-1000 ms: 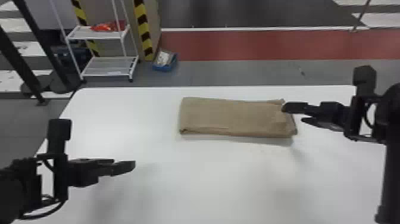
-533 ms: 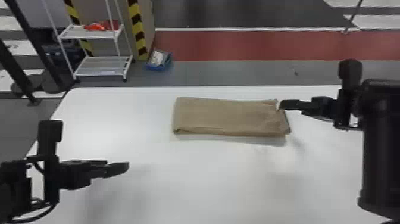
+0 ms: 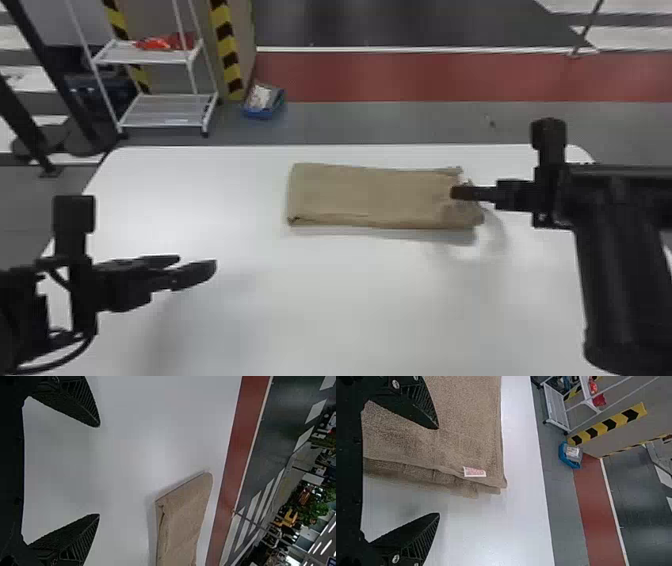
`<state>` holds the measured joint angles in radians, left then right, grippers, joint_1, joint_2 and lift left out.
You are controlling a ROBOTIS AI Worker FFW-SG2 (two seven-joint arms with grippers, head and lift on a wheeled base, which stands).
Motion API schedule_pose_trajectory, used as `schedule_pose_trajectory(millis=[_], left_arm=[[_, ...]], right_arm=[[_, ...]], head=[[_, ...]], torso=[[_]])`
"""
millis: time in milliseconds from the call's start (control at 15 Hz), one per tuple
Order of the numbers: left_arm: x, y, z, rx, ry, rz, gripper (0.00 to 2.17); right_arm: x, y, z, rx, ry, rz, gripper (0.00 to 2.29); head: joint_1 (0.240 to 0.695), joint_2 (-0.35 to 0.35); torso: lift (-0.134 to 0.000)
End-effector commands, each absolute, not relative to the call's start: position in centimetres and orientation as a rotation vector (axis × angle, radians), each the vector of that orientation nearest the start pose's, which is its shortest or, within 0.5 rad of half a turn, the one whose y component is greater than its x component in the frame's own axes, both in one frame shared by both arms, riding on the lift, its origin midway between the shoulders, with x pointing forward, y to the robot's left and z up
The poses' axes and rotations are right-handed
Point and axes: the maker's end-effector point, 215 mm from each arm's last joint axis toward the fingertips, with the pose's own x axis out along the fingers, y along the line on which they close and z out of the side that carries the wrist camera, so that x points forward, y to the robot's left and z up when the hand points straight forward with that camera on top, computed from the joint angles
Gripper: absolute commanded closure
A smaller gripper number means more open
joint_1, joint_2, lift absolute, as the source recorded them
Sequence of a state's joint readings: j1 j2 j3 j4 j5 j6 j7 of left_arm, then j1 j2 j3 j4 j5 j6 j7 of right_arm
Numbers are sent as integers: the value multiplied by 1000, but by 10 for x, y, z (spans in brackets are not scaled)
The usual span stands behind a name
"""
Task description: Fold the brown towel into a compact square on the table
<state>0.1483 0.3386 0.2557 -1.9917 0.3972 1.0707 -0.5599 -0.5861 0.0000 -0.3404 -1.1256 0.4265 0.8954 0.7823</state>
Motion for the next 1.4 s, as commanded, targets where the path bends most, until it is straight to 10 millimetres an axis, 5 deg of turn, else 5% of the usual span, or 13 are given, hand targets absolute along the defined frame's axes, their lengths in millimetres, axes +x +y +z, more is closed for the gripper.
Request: schedule_pose_trajectory(millis=[0, 200, 400, 600, 800, 1067, 1333], left_arm=[[456, 274, -417, -245, 703, -460, 76], [456, 276, -417, -246, 705, -457, 76], [455, 277, -419, -248, 708, -455, 76], [454, 279, -420, -244, 712, -451, 76], [452, 281, -422, -241, 717, -450, 76], [454, 289, -416, -233, 706, -441, 76], [455, 282, -411, -226, 697, -455, 76]], right_arm=[[641, -258, -449, 241, 760, 356, 262], [641, -254, -446, 287, 748, 366, 701], [637, -247, -446, 325, 754, 390, 1470], [630, -242, -448, 376, 773, 397, 1794], [607, -234, -435, 478, 760, 432, 1794], [528, -227, -412, 632, 805, 459, 1794], [467, -269, -388, 726, 762, 398, 1794]], head=[[695, 7], [695, 14], [695, 23], [695, 31], [695, 40], [695, 52], [695, 63]], torso=[[-128], [-128], [-128], [-128], [-128], [-128], [-128]])
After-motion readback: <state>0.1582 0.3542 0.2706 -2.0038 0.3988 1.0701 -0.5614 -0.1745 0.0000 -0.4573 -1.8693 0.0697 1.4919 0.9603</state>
